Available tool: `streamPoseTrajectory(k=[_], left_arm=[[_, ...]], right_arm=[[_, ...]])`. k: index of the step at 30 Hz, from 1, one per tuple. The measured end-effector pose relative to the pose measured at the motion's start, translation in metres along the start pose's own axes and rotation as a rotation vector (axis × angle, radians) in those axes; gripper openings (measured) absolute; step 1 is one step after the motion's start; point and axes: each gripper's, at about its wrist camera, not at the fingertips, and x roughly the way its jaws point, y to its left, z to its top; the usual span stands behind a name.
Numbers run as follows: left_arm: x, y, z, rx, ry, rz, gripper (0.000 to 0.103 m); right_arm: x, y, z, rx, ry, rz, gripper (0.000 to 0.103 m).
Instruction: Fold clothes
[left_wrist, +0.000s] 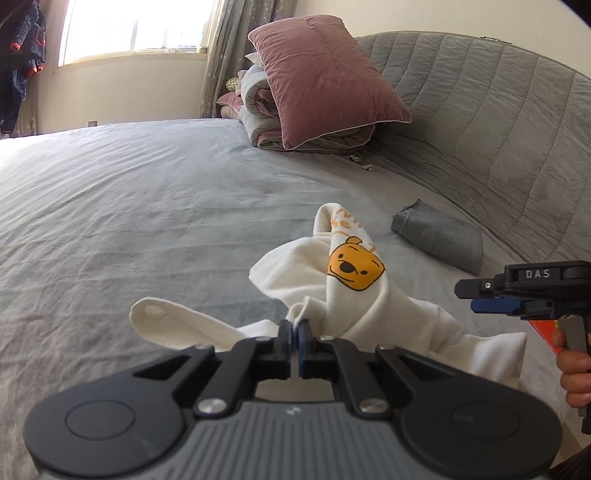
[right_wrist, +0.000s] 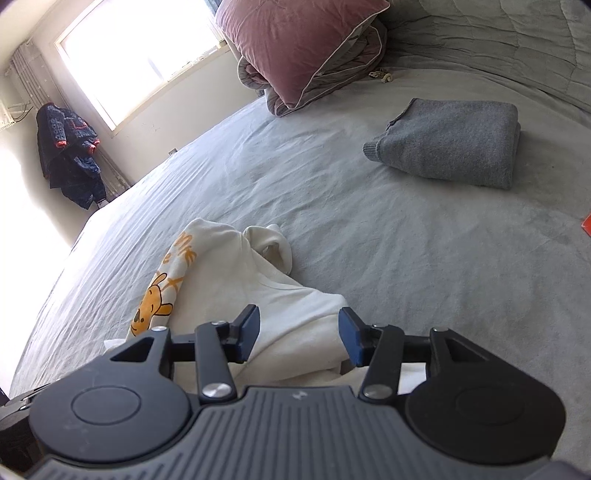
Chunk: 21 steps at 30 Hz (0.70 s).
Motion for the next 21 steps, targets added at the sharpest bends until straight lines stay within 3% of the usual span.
streamPoseTrajectory(k=[11,21], left_arm=[[-0.067,0.004,-0.055,-0.099,0.087,-0.047,0.003],[-0.088,0.001,-0.09,-0.104,0.215,-0.135,0.003]], right_arm=[[0.008,0.053,-0.02,-0.066,0.058,0.118,0.055],[0.025,0.059,-0.025,-0.086,0.091,0.077,0.059]])
